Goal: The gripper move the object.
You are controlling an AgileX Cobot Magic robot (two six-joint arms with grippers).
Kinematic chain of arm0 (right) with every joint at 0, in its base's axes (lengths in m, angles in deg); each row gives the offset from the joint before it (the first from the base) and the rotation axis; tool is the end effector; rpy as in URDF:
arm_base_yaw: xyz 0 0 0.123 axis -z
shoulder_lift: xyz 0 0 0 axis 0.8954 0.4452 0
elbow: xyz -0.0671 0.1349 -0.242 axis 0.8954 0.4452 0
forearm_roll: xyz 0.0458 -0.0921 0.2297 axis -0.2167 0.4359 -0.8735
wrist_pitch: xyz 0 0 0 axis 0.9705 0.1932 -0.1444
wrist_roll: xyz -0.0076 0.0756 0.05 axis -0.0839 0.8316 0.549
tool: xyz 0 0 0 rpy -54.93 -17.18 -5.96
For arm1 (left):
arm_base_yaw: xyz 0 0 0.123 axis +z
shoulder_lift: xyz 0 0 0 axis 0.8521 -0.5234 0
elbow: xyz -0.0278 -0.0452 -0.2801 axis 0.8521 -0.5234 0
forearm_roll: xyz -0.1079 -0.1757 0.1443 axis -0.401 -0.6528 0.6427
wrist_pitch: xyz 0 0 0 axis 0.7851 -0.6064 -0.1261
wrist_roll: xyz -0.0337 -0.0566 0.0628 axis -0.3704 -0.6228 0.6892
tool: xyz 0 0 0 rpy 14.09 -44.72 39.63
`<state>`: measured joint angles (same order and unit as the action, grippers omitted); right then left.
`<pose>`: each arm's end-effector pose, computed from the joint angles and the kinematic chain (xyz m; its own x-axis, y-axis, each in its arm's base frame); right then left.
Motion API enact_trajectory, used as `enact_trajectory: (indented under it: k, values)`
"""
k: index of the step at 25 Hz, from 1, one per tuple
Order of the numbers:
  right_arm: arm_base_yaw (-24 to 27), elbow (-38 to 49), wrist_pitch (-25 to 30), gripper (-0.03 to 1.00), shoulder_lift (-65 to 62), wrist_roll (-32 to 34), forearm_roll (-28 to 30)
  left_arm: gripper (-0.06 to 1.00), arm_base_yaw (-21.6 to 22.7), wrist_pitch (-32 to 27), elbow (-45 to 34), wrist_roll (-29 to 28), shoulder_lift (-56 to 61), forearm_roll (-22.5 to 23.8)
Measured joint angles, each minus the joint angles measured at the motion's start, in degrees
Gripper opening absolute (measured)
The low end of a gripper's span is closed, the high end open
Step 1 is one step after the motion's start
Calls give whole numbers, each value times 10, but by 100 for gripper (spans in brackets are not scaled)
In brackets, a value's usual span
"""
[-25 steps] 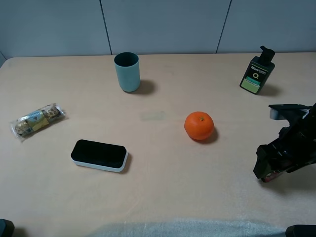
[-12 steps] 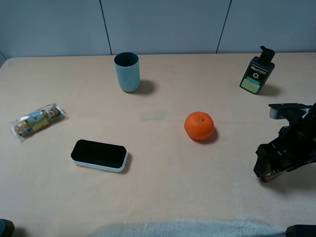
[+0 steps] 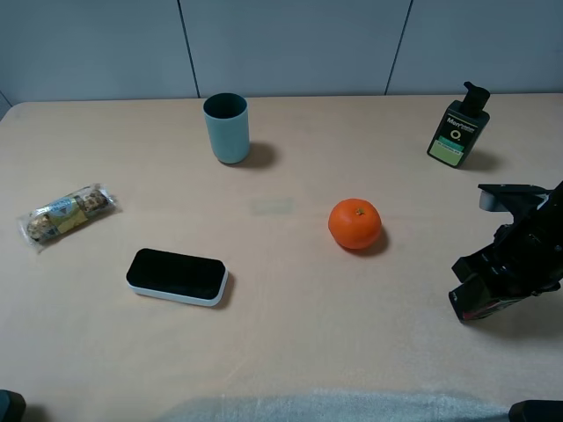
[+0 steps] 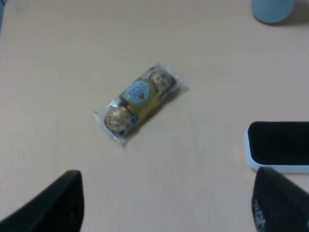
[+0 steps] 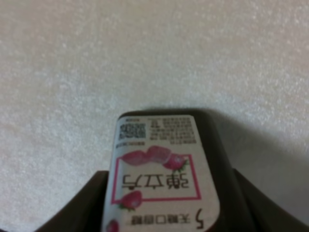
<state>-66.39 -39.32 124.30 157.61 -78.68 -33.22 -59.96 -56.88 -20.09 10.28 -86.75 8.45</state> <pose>0.1897 0.0255 0.1157 -0.9819 -0.1679 0.0875 -0.1492 0.9708 0.1877 -0.0041 -0.0012 0.2738 -0.4523 0.1163 -0.8842 0.0880 0.9924 0.0855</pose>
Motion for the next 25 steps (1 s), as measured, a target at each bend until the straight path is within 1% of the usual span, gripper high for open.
enact_trajectory:
  k: [21, 25]
  values:
    - [0, 0, 12, 36, 0, 0, -4, 71, 0, 0, 0, 0, 0, 0]
    - [0, -22, 29, 36, 0, 0, 5, 71, 0, 0, 0, 0, 0, 0]
